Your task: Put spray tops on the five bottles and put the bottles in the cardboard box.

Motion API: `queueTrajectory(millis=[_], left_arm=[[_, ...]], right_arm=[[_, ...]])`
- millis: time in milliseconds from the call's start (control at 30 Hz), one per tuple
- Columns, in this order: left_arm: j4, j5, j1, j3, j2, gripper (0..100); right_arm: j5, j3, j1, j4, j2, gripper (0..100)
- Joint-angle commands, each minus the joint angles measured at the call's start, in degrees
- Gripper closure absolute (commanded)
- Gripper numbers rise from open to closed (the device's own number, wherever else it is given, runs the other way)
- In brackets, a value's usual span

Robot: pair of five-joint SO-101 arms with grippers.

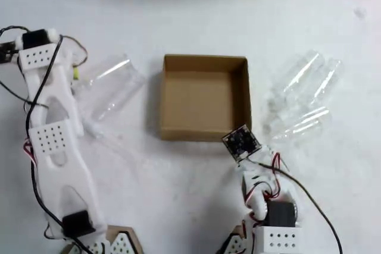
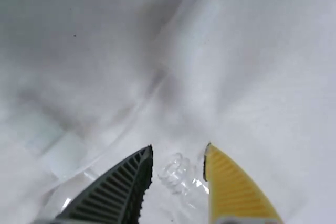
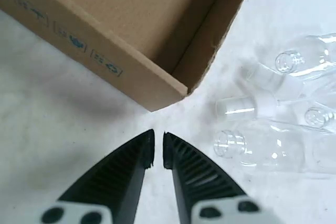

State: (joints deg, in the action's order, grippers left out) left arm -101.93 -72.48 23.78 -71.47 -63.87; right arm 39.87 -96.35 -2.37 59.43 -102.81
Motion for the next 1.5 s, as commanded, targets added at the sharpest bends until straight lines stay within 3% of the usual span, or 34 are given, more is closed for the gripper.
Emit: queueTrajectory(millis=[0,233,533,867,1000,1133,1467], left_arm=[[0.09,0.26,-2.42,6.68,8.04,82],[3.34,-8.79,-3.21,8.62,8.4,61],[1.23,-14.07,-7.43,8.09,5.85,62],[-0.7,-6.86,-4.44,8.79,12.62,62],[-0.44,-6.77,-7.43,14.07,15.34,62],[3.08,-9.76,-10.51,15.21,14.29,62],[9.41,-13.89,-9.36,14.86,7.52,62]], right_arm=[[0.7,-0.44,-0.13,-1.19,-0.04,98.3],[0.7,-0.44,-0.13,-0.92,-0.04,98.3],[0.7,-0.44,-0.13,-0.84,-0.04,98.3],[0.7,-0.44,-0.04,-1.19,-0.04,98.3],[0.7,-0.44,-0.13,-1.27,-0.04,98.3],[0.7,-0.44,-0.13,-1.1,-0.04,98.3],[0.7,-0.44,-0.13,-0.92,-0.04,98.3]])
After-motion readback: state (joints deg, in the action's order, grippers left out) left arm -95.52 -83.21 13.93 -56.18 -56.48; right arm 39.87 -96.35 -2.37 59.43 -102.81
